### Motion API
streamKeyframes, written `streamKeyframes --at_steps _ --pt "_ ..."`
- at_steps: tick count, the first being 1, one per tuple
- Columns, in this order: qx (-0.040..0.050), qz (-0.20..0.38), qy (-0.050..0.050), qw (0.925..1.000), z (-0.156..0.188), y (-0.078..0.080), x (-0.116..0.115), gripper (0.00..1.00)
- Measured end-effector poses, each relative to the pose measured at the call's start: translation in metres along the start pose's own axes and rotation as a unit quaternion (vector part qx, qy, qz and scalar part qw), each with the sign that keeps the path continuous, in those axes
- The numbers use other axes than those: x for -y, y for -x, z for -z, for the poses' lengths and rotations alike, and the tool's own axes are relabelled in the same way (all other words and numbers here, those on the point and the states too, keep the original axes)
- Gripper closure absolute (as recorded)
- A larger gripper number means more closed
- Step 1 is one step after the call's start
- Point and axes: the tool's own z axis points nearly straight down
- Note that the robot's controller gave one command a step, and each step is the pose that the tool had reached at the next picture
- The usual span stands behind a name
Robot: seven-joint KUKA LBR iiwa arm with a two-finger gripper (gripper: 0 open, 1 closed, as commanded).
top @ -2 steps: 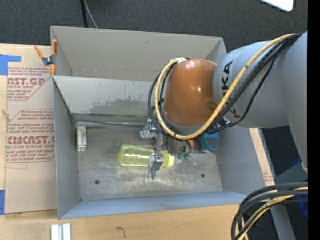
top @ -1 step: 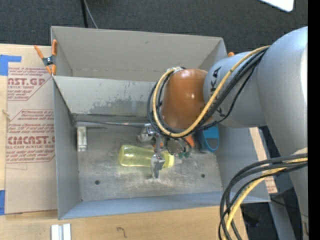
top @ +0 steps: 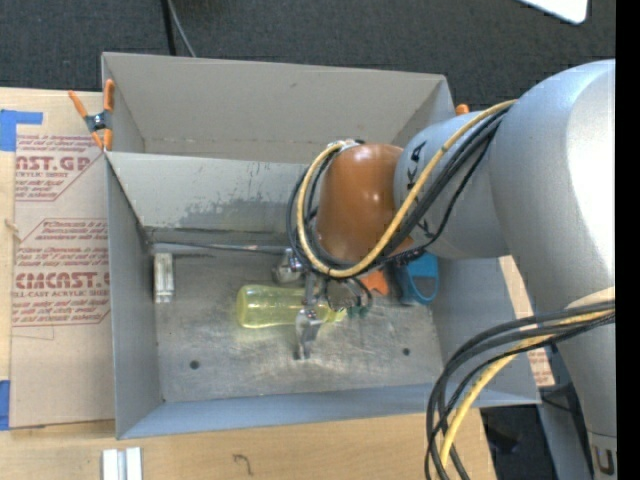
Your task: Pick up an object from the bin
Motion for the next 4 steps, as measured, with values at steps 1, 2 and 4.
streamKeyframes --at_steps 1,2,4 --pt "0.001 -0.016 0.002 0.9999 0.016 -0.016 -0.003 0.0" --pt "0.0009 -0.008 0.001 1.0 0.016 -0.015 -0.017 1.0" --pt "-0.002 -0.008 0.001 1.0 0.019 -0.016 -0.017 1.0"
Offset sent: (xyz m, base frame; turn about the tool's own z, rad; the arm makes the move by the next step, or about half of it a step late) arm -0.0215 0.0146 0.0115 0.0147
